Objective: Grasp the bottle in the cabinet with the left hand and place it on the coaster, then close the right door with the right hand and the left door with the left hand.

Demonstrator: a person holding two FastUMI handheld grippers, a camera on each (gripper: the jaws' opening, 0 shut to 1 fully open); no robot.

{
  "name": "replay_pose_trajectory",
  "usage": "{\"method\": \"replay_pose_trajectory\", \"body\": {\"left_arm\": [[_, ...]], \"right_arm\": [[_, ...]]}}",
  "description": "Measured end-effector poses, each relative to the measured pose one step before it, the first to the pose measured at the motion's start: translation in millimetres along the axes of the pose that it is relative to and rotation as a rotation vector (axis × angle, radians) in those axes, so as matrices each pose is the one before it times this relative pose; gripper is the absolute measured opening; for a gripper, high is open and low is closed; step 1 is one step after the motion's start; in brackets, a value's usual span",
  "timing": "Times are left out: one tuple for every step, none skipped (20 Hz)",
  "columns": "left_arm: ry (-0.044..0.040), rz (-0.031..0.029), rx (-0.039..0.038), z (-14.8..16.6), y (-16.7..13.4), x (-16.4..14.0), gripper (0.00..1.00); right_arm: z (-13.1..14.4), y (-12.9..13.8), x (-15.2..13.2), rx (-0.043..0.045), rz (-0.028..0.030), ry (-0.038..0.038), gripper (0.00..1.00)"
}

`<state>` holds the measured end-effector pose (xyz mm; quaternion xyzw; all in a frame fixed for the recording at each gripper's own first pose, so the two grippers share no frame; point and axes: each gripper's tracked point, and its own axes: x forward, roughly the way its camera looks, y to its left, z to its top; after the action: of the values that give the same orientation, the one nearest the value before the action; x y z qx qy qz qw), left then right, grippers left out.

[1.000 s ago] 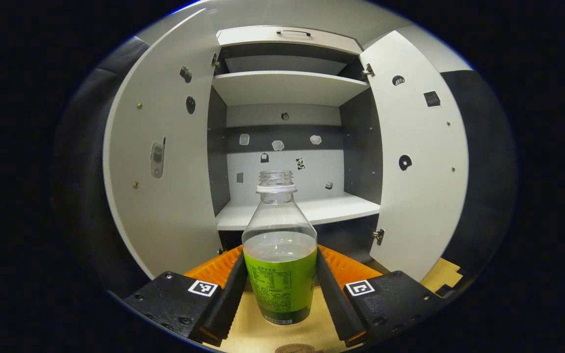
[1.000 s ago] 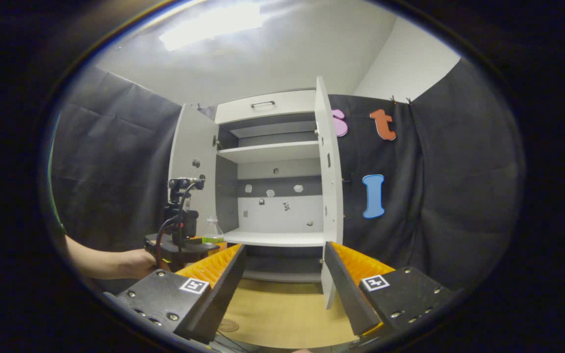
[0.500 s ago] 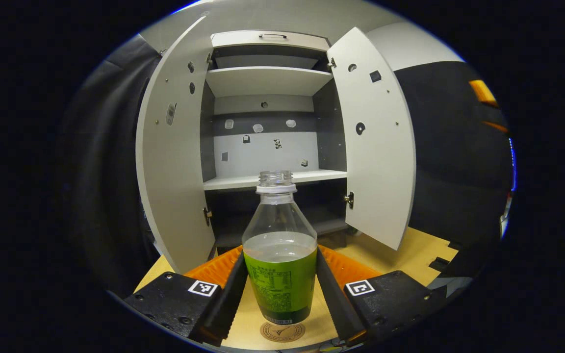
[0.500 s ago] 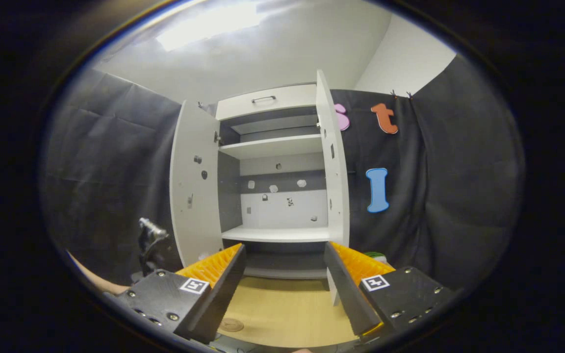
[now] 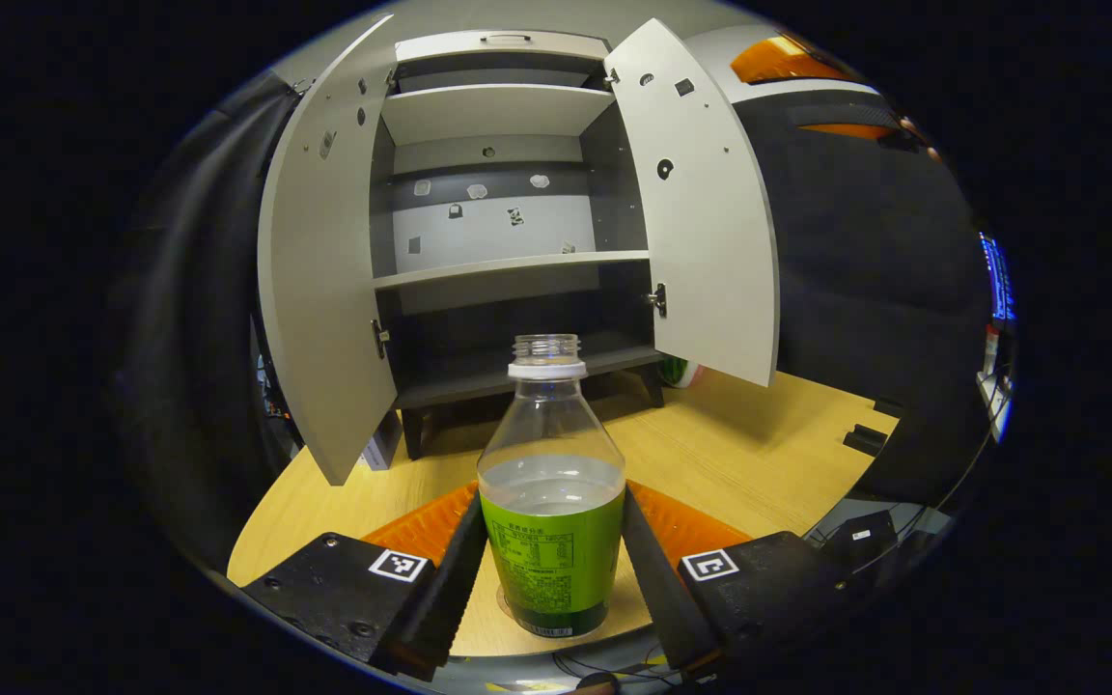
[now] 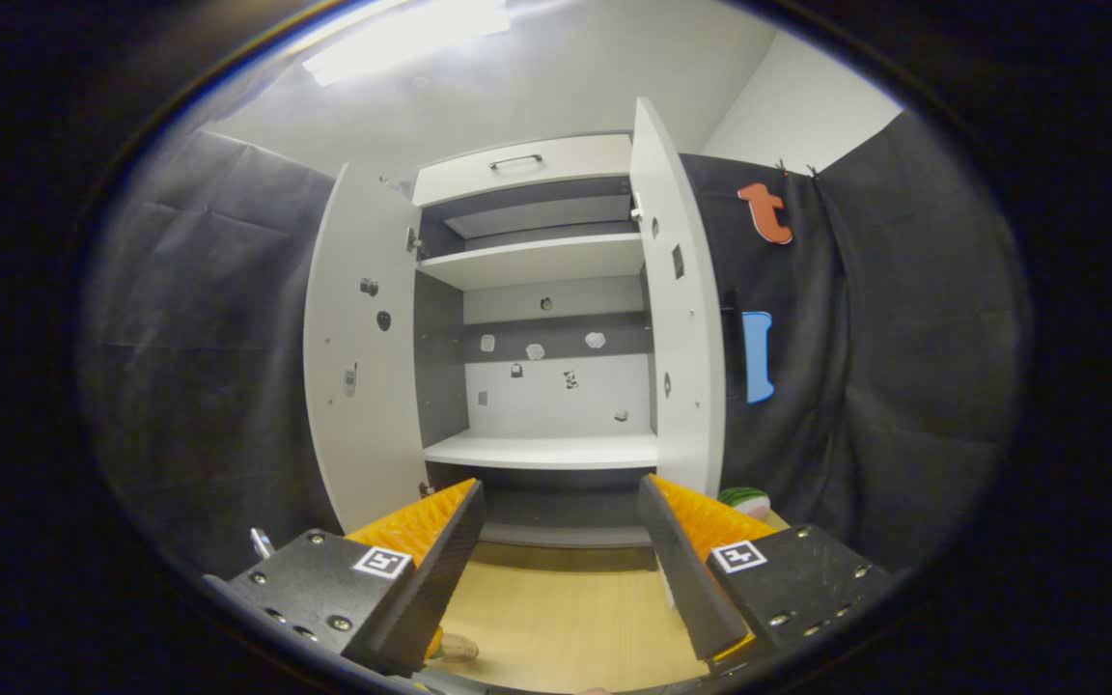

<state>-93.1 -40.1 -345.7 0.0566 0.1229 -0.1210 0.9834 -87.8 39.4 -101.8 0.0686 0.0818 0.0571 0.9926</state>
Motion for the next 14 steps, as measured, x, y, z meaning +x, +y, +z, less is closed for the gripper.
{"method": "replay_pose_trajectory", "body": {"left_arm": [[-0.00651, -0.00043, 0.00198, -1.19, 4.06, 3.4, 0.81], [-0.01529, 0.00251, -0.001, 1.68, 4.26, 5.42, 0.81], [-0.00877, -0.00111, -0.00902, -1.15, 3.11, 6.33, 0.81], [-0.01208, -0.00322, -0.01033, 0.36, 1.2, 4.43, 0.81], [-0.01265, -0.00619, -0.0126, -0.95, 0.7, 5.33, 0.81], [-0.011, -0.01055, -0.00961, -1.36, -0.9, 4.78, 0.81], [-0.00893, -0.0146, -0.00402, -3.2, -1.87, 4.53, 0.81], [-0.00365, -0.01117, 0.00509, -3.19, -0.74, 3.62, 0.81], [-0.0043, -0.00637, 0.00444, -3.2, 0.08, 2.5, 0.81], [-0.01631, 0.00044, 0.00681, 1.5, 1.64, 0.38, 0.82], [-0.01288, 0.0005, 0.00514, 1.37, 1.15, 1.42, 0.83], [0.02168, -0.00253, 0.00551, -5.7, 0.24, 2.38, 0.82], [0.0304, -0.00374, -0.00076, -8.13, 0.02, 0.23, 0.83], [0.02308, 0.00026, -0.00703, -4.37, 1.11, -1.19, 0.83]], "right_arm": [[-1.31, 5.64, 8.18, -0.00025, 0.0102, 0.00264, 0.97], [-2.26, 4.47, 7.86, -0.00031, 0.00662, 0.00773, 0.97], [-2.91, 3.43, 7.85, -0.00263, 0.00274, 0.01029, 0.94], [-3.09, 2.09, 7.03, -0.00197, -0.00068, 0.01005, 0.97], [-4.12, 1.97, 7.92, -0.00171, 0.00205, 0.01487, 0.97], [-4.29, 2.34, 7.48, -0.00286, 0.00084, 0.01053, 0.97], [-3.85, 1.77, 5.85, -0.00185, 0.0021, 0.01149, 0.97], [-6.25, 2.03, 5.94, 0.00097, 0.0005, 0.0141, 0.97], [-5.26, 0.78, 4.8, 0.00054, -0.00301, 0.01633, 0.97], [-3.92, 1.32, 4.06, -0.00099, -0.00216, 0.01128, 0.97], [-1.37, 0.66, 3.58, -0.00036, -0.00016, 0.00346, 0.97], [-1.88, 1.3, 3.02, 0.00073, 0.00266, 0.00314, 0.97], [-0.88, -0.59, 2.82, 0.00248, -0.00132, 0.00289, 0.98], [-1.65, -1.21, 0.96, 0.00128, -0.0014, 0.00338, 0.97]]}}
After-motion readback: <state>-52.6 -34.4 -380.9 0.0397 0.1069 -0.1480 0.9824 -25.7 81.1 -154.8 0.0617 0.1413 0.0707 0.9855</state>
